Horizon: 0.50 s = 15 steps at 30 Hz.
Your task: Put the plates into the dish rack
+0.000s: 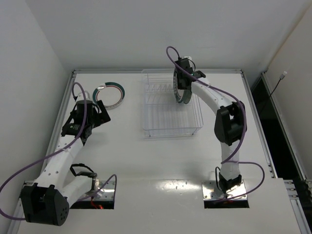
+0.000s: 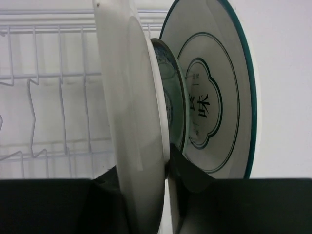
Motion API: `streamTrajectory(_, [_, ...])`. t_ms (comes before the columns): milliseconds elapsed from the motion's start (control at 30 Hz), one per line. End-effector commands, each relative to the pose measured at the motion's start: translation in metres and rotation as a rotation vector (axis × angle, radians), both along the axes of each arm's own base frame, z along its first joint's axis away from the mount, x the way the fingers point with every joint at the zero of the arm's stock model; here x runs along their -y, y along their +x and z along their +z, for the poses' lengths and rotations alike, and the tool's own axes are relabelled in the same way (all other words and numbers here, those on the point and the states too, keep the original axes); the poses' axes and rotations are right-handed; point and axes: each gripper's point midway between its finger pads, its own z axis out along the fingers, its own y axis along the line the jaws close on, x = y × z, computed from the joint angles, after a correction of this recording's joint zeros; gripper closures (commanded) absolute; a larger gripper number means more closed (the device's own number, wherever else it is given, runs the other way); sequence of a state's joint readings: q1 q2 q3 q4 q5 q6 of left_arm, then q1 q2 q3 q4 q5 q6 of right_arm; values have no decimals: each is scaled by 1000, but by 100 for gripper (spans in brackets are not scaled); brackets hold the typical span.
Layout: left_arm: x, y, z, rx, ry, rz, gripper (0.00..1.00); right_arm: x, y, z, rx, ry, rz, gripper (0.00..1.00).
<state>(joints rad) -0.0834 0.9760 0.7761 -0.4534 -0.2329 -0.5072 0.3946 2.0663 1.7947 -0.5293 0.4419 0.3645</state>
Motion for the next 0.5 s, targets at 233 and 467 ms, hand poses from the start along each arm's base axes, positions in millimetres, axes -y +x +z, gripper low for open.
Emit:
streamTrajectory(233, [-3, 10, 3, 11, 20, 6, 0, 7, -16, 179, 249, 167, 36, 37])
streamTrajectory(467, [5, 29, -11, 82, -243, 38, 0, -11, -92, 297, 514, 446, 230, 30])
